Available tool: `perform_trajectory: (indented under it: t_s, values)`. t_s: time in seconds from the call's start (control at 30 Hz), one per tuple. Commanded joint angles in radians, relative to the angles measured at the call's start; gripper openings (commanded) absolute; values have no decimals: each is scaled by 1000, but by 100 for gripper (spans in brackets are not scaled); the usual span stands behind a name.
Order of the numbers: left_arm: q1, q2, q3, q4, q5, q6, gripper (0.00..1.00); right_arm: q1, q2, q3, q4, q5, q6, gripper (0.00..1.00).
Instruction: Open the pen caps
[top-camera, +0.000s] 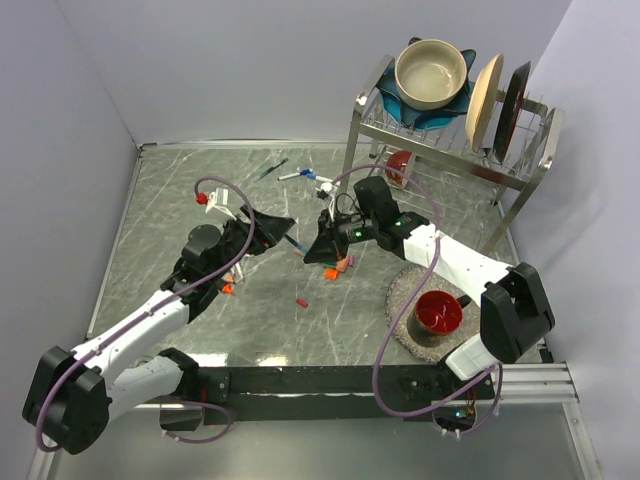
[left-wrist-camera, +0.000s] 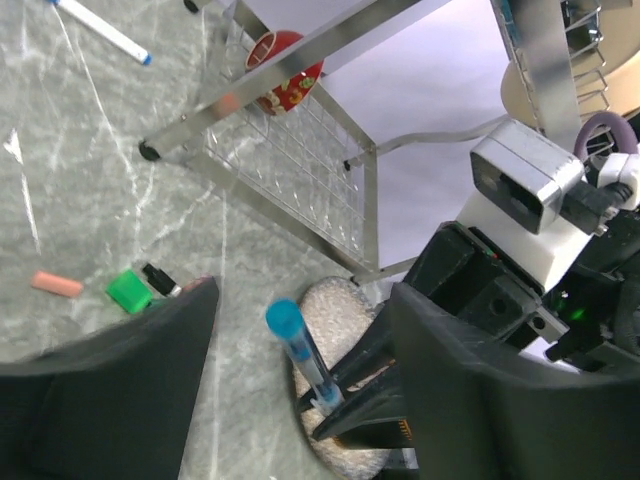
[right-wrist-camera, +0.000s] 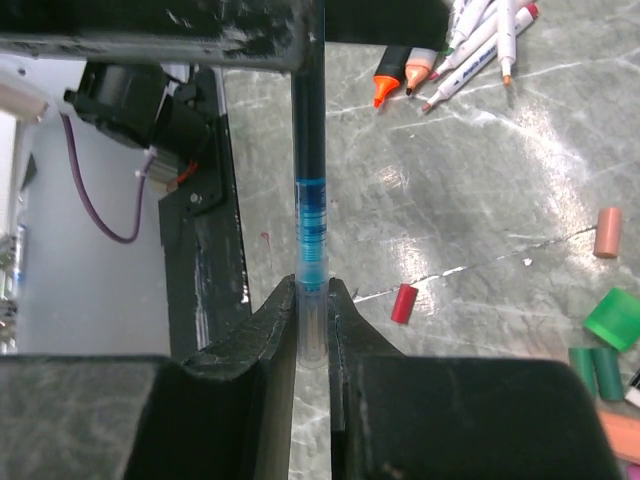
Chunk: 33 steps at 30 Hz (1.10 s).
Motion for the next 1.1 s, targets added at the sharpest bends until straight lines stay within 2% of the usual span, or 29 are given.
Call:
perform_trajectory:
  t_s: [0.0, 0.03, 0.13, 0.23, 0.27, 0.3, 0.37, 0.4, 0.5, 0.6, 0.77, 0.9, 1.07]
  values:
    - [-9, 12, 21, 67, -7, -5, 56, -10, 13, -2, 86, 9, 84, 0]
    - [-9, 21, 24, 70, -2, -2, 30, -8, 17, 0, 84, 10, 85, 0]
    - [-11, 47, 50, 44, 31, 9, 1, -10, 28, 13, 58, 9, 75, 0]
    - [-8, 21, 77, -53, -33, 32, 1, -5, 30, 24, 32, -16, 43, 0]
    - [-6, 0, 85, -100, -88, 37, 1, -4, 30, 26, 9, -23, 32, 0]
    - [0, -25, 106, -147, -228, 37, 1, 1, 33, 27, -2, -28, 21, 0]
    - [81, -86, 128, -249, -301, 31, 1, 18, 40, 35, -45, -30, -20, 0]
    - [195, -111, 130, -266, -282, 6, 1, 25, 45, 47, -62, -19, -58, 0]
    - [394, -125, 137, -321, -248, -41, 1, 65, 60, 70, -108, 18, -89, 0]
    - [471, -120, 140, -318, -188, -37, 1, 96, 73, 79, -128, 52, -106, 0]
    - [479, -116, 131, -323, -124, 3, 1, 99, 77, 85, -128, 150, -112, 0]
    - [485, -91, 124, -387, -108, 37, 1, 89, 108, 108, -154, 292, -137, 0]
    - [499, -12, 101, -457, -59, 57, 1, 78, 155, 131, -192, 328, -163, 0]
